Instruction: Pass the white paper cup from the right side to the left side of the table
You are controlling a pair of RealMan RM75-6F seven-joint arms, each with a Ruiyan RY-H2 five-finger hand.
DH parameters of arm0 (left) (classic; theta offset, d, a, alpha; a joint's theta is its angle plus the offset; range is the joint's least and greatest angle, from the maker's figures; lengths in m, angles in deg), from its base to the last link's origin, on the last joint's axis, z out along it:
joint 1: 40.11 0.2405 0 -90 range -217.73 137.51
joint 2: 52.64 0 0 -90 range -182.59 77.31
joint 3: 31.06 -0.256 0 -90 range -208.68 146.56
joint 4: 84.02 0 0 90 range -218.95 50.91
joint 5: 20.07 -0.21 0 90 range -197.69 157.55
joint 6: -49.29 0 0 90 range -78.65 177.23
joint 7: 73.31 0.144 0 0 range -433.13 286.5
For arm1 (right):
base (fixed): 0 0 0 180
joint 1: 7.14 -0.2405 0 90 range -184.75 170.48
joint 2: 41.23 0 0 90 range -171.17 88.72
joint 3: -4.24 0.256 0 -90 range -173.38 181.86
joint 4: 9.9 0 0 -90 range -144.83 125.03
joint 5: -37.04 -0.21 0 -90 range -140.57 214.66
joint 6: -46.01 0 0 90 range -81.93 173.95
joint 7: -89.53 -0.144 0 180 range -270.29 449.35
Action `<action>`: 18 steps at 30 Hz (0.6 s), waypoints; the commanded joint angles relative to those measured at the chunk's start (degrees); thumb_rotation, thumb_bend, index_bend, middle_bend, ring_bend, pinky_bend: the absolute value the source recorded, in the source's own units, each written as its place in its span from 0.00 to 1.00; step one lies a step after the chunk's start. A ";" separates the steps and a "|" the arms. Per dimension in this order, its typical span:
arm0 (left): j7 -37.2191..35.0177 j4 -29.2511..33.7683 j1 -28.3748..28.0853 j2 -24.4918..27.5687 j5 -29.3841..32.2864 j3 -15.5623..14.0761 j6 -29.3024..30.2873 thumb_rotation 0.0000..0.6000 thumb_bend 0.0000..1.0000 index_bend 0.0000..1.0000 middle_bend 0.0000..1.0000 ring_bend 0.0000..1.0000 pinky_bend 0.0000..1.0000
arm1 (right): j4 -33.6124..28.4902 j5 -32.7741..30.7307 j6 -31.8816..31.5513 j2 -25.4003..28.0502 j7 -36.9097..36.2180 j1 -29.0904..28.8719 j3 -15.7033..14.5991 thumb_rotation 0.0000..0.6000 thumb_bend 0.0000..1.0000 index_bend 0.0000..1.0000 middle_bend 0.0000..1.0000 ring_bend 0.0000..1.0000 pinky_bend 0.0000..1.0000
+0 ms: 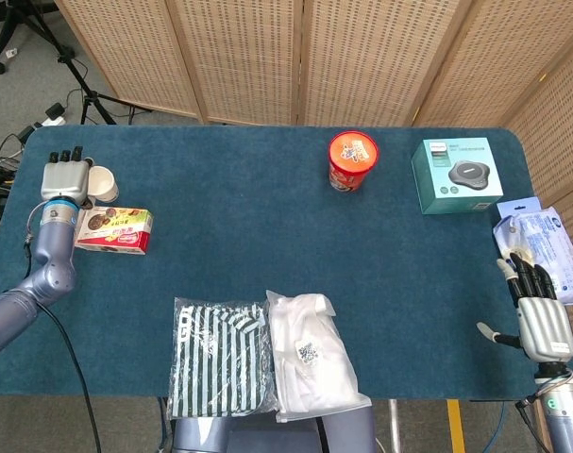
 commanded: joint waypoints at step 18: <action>-6.54 -11.73 0.52 -7.20 -5.87 0.97 -5.94 1.00 0.28 0.29 0.00 0.00 0.00 | 0.28 0.06 -0.04 -0.35 0.36 0.02 0.20 1.00 0.05 0.00 0.00 0.00 0.00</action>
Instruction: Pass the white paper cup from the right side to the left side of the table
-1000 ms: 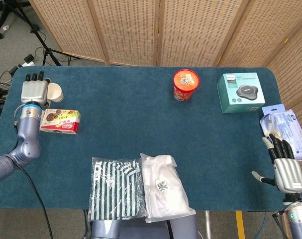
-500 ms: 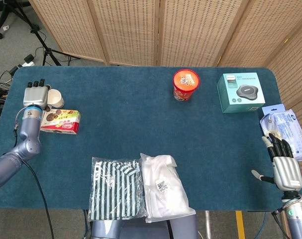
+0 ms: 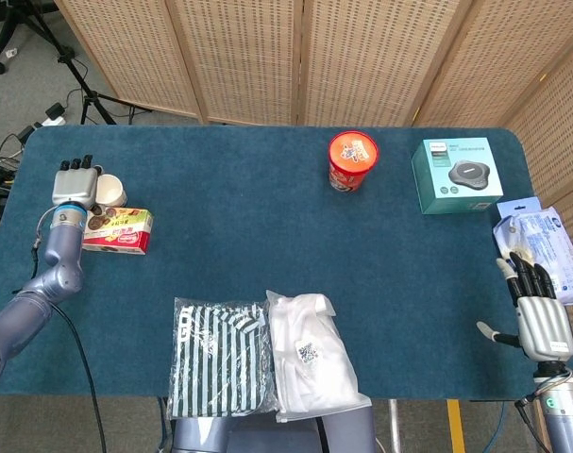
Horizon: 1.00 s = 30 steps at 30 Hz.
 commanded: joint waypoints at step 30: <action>-15.69 35.33 8.15 18.87 -12.71 9.95 14.88 1.00 0.00 0.02 0.00 0.00 0.00 | -0.36 1.58 -0.90 -0.36 1.80 0.03 -0.47 1.00 0.05 0.00 0.00 0.00 0.00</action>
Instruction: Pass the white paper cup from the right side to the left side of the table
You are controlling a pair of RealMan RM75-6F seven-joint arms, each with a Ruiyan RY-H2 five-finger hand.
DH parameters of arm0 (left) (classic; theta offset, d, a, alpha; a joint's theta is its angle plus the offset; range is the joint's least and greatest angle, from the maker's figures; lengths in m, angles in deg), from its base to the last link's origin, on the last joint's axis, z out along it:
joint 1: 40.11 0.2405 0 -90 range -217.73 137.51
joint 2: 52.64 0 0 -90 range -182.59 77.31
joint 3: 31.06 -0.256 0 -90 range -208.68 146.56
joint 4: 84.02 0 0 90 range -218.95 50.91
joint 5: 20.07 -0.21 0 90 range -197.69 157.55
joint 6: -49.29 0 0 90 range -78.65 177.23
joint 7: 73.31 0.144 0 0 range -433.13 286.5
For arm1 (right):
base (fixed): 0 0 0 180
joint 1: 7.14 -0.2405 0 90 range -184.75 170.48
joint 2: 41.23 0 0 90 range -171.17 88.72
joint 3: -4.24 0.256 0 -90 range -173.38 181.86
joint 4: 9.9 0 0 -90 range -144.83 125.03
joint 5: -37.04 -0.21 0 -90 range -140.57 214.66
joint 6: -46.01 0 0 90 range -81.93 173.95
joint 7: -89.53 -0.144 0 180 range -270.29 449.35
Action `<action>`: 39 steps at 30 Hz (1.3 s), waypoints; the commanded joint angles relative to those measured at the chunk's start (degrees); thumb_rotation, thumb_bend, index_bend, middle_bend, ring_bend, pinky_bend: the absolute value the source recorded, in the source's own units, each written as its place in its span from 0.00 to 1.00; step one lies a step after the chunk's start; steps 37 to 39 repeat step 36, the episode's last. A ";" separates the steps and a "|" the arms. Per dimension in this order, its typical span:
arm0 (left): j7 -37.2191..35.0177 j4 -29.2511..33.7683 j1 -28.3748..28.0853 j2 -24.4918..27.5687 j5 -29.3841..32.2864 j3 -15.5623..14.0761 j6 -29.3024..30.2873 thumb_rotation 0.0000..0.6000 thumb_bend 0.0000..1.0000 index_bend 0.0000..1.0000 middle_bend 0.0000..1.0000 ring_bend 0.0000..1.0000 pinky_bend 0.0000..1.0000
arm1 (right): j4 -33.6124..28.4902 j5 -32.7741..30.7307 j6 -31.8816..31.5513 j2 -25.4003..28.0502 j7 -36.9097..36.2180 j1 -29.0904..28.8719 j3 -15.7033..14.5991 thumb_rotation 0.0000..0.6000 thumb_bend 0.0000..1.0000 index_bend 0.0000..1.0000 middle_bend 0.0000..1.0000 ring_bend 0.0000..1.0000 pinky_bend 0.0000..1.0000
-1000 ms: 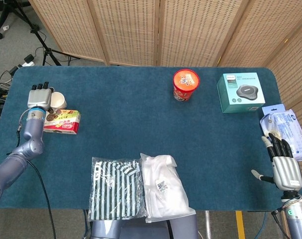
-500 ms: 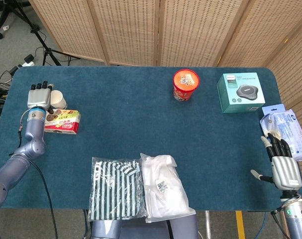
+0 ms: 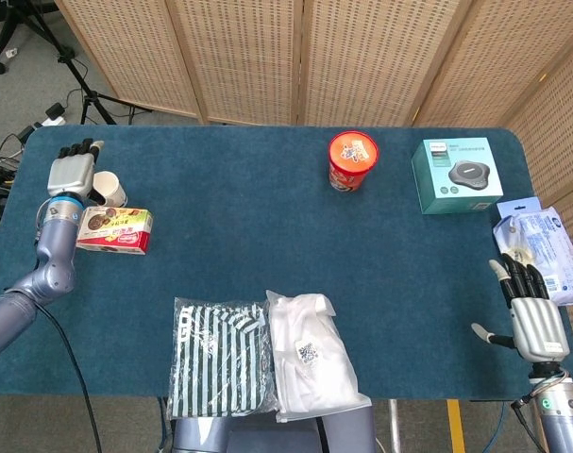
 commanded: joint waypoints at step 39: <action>-14.57 33.09 40.57 3.65 -50.09 -16.53 54.19 1.00 0.00 0.02 0.00 0.00 0.00 | -1.67 -0.10 -2.73 -0.89 7.47 1.04 0.53 1.00 0.05 0.00 0.00 0.00 0.00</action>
